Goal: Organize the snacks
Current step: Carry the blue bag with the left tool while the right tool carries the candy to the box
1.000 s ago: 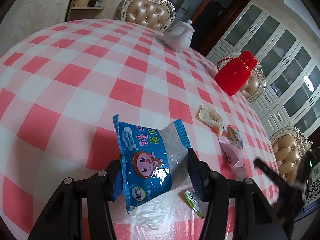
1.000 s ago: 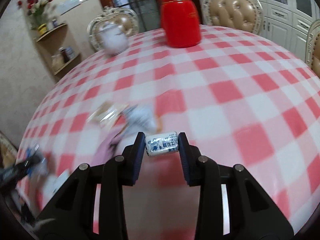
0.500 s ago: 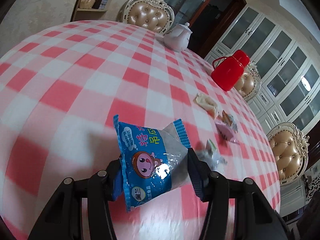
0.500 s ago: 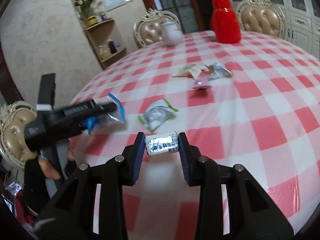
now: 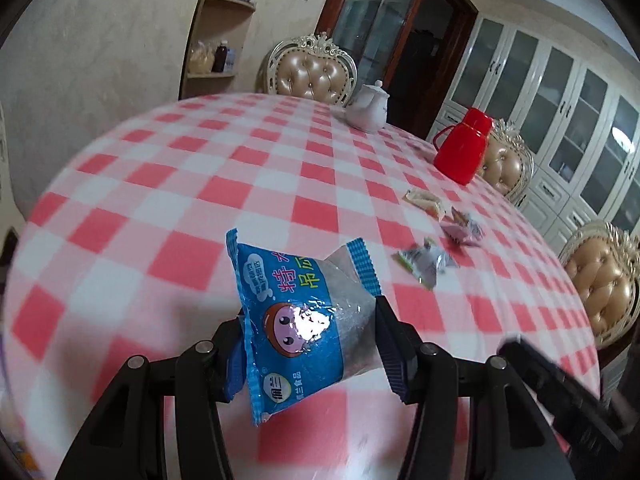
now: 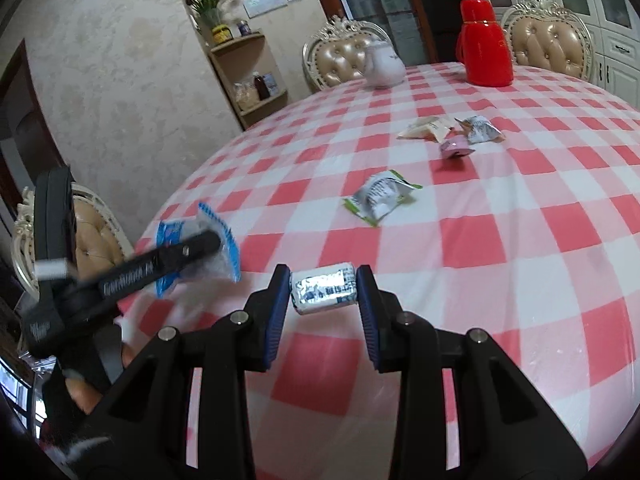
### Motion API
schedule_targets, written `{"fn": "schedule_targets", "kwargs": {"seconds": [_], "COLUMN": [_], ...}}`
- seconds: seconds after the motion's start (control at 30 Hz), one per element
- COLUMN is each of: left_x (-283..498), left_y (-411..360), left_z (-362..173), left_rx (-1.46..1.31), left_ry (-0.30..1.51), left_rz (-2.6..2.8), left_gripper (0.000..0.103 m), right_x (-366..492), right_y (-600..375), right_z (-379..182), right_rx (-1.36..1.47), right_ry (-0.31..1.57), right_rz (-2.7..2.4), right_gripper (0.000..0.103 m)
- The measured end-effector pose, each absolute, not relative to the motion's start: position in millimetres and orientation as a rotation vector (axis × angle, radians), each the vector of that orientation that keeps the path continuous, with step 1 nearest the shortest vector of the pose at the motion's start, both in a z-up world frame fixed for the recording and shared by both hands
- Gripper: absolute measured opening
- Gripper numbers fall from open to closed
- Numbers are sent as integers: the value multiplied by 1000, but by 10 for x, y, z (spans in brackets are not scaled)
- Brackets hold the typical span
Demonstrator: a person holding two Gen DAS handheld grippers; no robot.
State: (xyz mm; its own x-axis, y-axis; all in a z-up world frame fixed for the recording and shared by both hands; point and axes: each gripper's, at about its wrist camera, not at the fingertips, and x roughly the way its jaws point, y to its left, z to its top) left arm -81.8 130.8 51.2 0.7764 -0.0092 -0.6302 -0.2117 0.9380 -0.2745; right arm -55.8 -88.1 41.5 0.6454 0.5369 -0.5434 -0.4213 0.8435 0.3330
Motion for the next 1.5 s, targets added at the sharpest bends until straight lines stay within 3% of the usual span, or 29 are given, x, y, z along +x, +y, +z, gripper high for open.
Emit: {"fn": "schedule_targets", "kwargs": {"seconds": [0.57, 1.5], "left_x": [-1938, -3054], "left_y": [1675, 2926], "left_z": [657, 227], "left_rx": [-241, -342], "left_ry": [632, 679], "left_rz": [197, 459], "left_gripper": [56, 56], "right_x": [-1200, -2505], "right_y": [-334, 1333], "right_z": [514, 146], "right_rx": [132, -277], "right_ry": [660, 692], "right_rz": [716, 1102], "right_gripper": [38, 38]}}
